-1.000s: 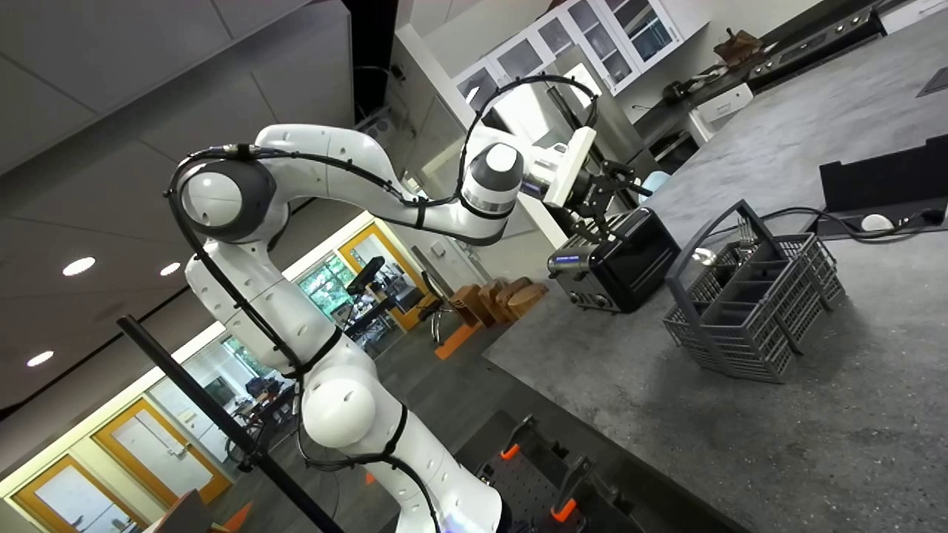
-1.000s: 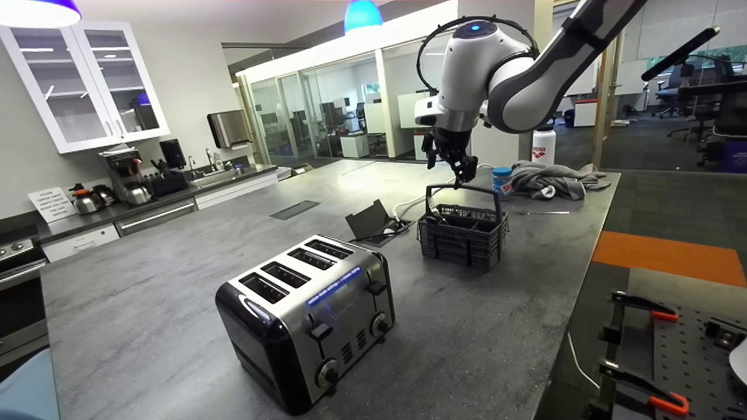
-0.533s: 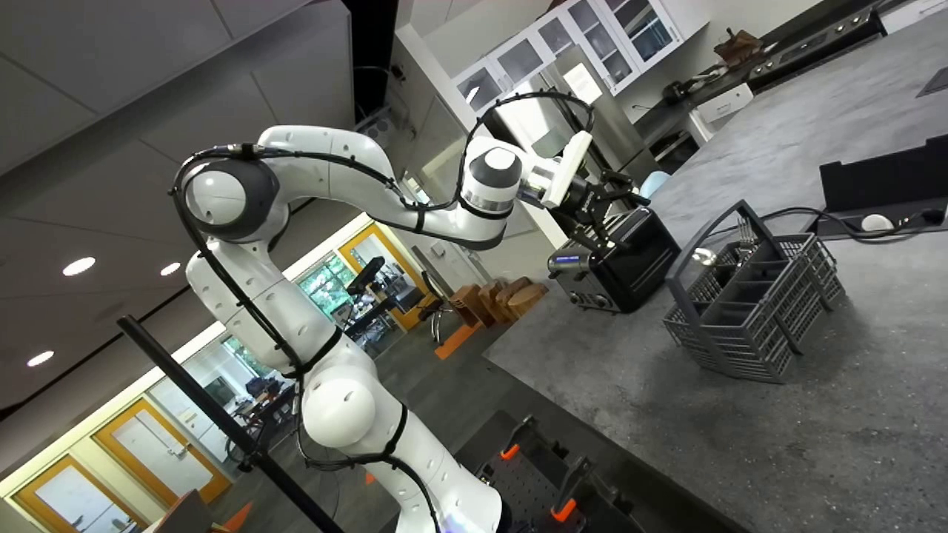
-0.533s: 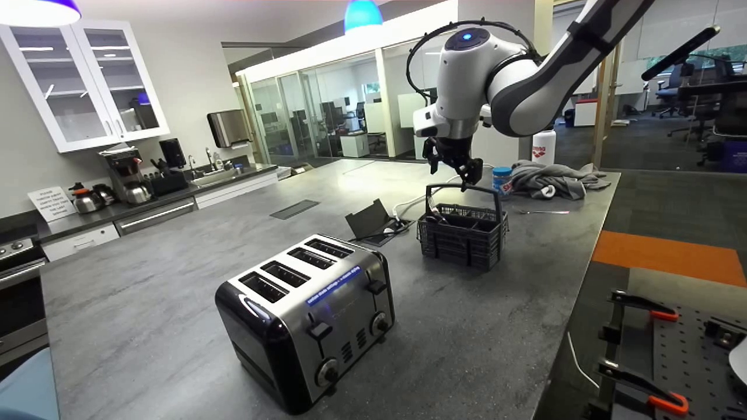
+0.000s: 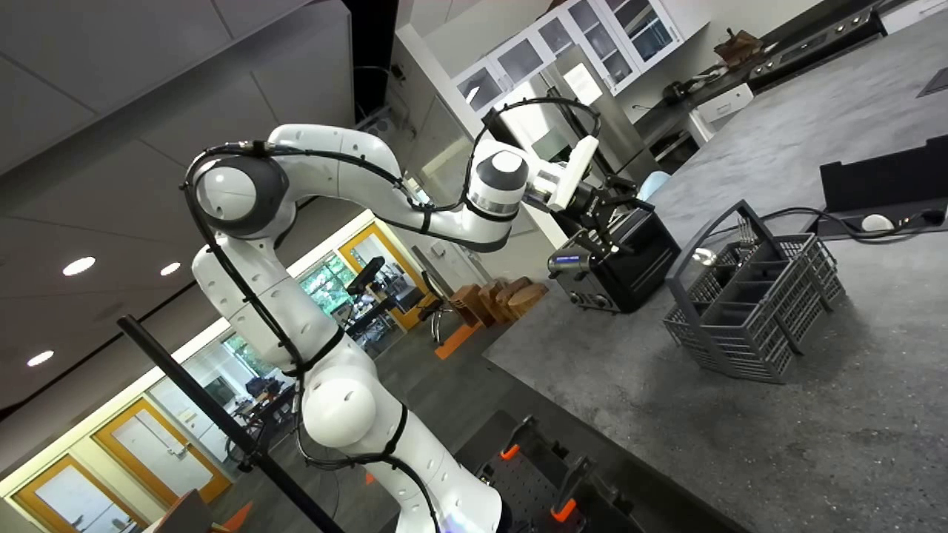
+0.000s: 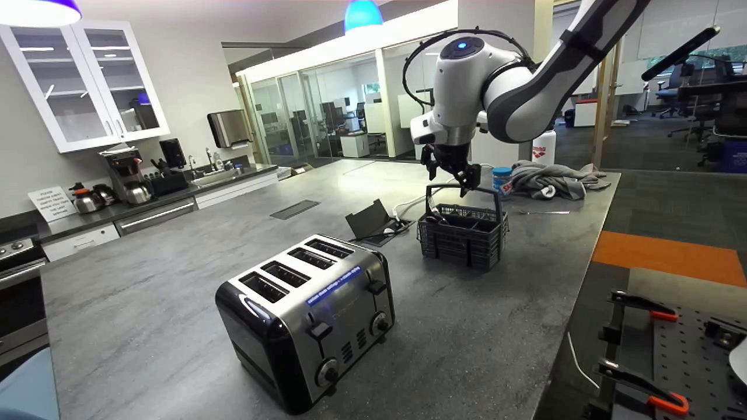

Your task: Take out one fork from the cutlery box and put it on the right side of the counter, take out another fork from the box and place it on the left side of the counter then take out a spoon from the box and place it in between the two forks

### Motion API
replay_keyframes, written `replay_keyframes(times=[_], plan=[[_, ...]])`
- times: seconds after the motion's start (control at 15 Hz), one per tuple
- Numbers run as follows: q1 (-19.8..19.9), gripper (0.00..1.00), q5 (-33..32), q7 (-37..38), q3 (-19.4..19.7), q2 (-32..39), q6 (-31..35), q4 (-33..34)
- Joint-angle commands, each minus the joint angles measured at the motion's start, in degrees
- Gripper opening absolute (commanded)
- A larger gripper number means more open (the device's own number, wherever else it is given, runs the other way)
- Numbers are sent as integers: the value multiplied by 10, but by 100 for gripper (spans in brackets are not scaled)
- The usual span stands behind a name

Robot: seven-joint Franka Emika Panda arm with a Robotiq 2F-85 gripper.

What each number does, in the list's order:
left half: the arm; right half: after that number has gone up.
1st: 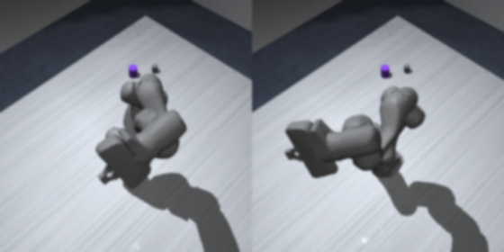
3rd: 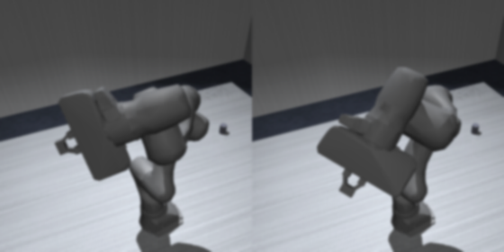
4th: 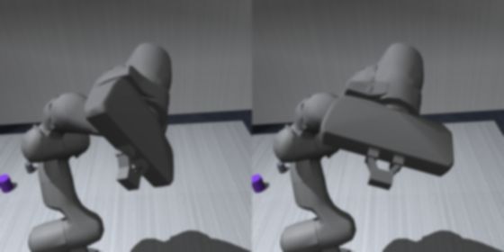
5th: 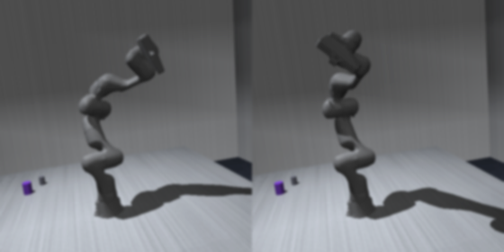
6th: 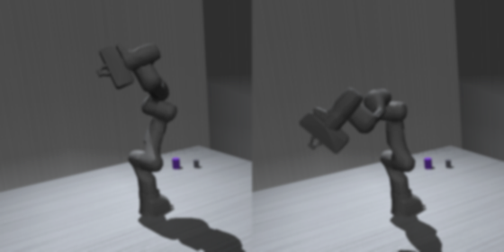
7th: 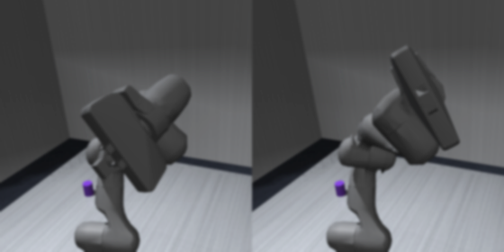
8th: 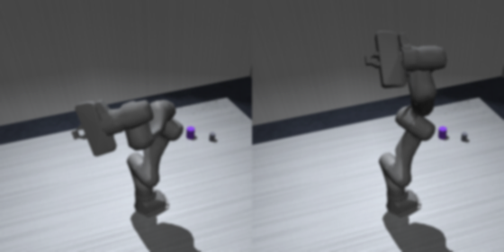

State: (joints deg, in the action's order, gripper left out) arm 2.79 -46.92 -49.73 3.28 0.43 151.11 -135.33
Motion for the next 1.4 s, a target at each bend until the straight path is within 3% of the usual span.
replay_keyframes(times=[0.0,0.6,1.33], plan=[[-7,100,-15,-10,-8,30,-15,34],[-6,100,-68,-64,-11,109,-68,115],[-2,100,-104,-77,-7,214,-89,194]])
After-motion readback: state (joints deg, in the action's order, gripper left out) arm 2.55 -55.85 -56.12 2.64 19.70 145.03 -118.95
